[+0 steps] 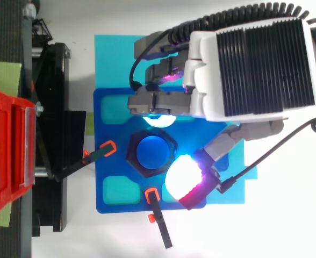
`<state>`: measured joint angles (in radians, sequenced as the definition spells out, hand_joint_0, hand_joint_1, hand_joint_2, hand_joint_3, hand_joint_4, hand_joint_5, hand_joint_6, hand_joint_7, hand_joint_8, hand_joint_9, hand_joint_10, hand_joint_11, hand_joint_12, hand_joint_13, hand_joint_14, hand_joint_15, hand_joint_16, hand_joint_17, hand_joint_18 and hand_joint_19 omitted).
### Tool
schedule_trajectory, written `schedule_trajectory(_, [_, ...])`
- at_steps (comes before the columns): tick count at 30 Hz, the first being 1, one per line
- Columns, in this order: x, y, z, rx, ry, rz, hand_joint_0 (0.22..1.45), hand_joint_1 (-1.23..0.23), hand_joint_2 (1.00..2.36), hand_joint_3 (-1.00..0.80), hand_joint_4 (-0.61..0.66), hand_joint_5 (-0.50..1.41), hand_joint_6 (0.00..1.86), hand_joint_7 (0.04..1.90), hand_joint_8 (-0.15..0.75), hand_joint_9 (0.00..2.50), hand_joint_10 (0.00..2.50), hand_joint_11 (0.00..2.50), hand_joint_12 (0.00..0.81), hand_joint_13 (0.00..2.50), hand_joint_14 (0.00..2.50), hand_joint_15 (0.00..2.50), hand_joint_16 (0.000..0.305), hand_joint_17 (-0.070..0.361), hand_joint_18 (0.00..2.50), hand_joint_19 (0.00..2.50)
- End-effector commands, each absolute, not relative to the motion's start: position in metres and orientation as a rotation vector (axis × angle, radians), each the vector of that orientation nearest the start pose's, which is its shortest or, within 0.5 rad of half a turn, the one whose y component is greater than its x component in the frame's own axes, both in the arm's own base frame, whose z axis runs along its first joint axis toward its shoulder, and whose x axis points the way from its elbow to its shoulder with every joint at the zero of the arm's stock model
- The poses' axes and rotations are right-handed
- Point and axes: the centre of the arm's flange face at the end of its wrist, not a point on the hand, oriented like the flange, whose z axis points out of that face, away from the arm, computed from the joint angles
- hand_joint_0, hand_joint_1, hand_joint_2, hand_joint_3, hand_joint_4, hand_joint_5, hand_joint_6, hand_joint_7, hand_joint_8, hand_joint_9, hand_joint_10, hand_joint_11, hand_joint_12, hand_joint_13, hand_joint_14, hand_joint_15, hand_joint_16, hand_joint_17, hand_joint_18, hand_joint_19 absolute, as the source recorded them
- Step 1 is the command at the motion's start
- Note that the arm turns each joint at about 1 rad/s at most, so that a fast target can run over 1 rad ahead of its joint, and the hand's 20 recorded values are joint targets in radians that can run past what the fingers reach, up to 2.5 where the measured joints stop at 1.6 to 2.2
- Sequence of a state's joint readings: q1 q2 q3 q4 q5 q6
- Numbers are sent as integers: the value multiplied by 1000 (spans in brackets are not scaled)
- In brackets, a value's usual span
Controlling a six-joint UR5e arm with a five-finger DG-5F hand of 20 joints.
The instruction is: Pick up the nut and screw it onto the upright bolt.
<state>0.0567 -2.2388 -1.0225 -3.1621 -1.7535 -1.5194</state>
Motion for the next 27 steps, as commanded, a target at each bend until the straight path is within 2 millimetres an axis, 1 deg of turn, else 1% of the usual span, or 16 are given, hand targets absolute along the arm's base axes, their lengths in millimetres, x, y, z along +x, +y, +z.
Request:
schedule_trajectory(1, [741, -78, 341, -142, 1702, 238, 502, -181, 1000, -500, 150, 55, 504, 1270, 259, 1393, 0, 0, 193, 848, 0, 0, 13, 29, 480, 0])
schedule_trajectory(4, [741, -81, 344, -140, 1703, 237, 501, -173, 1000, -500, 156, 30, 505, 1186, 262, 1371, 0, 0, 204, 840, 0, 0, 15, 33, 440, 0])
schedule_trajectory(6, [741, -82, 348, -148, 1701, 233, 499, -169, 1000, -500, 215, -8, 505, 1043, 258, 1344, 1, 2, 221, 818, 0, 0, 17, 38, 419, 0])
schedule_trajectory(7, [741, -82, 349, -150, 1702, 230, 499, -169, 1000, -500, 212, -10, 505, 1038, 256, 1338, 0, 13, 222, 814, 0, 0, 17, 38, 418, 0])
schedule_trajectory(8, [741, -82, 349, -150, 1702, 230, 498, -170, 1000, -500, 240, -35, 504, 944, 257, 1264, 0, 0, 231, 779, 0, 0, 19, 42, 400, 0])
schedule_trajectory(12, [742, -84, 354, -155, 1703, 221, 489, -168, 1000, -500, 215, -82, 502, 744, 244, 1112, 0, 0, 251, 707, 0, 0, 24, 54, 346, 0])
schedule_trajectory(13, [742, -84, 357, -156, 1698, 221, 489, -168, 1000, -500, 215, -87, 503, 733, 241, 1111, 0, 0, 252, 708, 0, 0, 24, 54, 345, 0])
schedule_trajectory(15, [743, -85, 360, -155, 1692, 219, 483, -162, 1000, -500, 209, -107, 502, 663, 247, 1002, 0, 0, 262, 653, 0, 0, 27, 61, 300, 0])
schedule_trajectory(17, [744, -86, 363, -155, 1683, 216, 477, -157, 1000, -500, 206, -113, 502, 647, 239, 950, 0, 0, 276, 597, 0, 0, 29, 66, 225, 0])
schedule_trajectory(18, [744, -85, 363, -160, 1682, 217, 471, -150, 1000, -500, 213, -117, 501, 630, 237, 909, 0, 0, 291, 507, 0, 0, 30, 68, 120, 0])
schedule_trajectory(19, [746, -82, 363, -166, 1671, 213, 469, -148, 1000, -500, 215, -119, 501, 624, 235, 880, 0, 0, 291, 498, 0, 0, 31, 69, 99, 0])
schedule_trajectory(20, [747, -80, 364, -168, 1663, 214, 467, -143, 1000, -500, 216, -122, 501, 615, 242, 855, 0, 0, 300, 431, 0, 0, 32, 72, 3, 0])
schedule_trajectory(21, [747, -80, 363, -168, 1658, 213, 460, -131, 1000, -500, 223, -125, 501, 607, 240, 764, 0, 0, 316, 347, 0, 0, 34, 76, 0, 0])
schedule_trajectory(22, [749, -76, 363, -170, 1649, 216, 459, -126, 1000, -500, 222, -126, 501, 607, 237, 743, 0, 0, 319, 320, 0, 0, 35, 78, 0, 0])
schedule_trajectory(25, [750, -70, 360, -172, 1640, 218, 450, -97, 1000, -500, 219, -127, 501, 606, 232, 578, 0, 0, 339, 167, 0, 0, 39, 88, 0, 0])
schedule_trajectory(27, [749, -67, 352, -171, 1651, 220, 446, -75, 1000, -500, 206, -114, 501, 628, 224, 442, 0, 0, 352, 32, 0, 0, 43, 96, 0, 0])
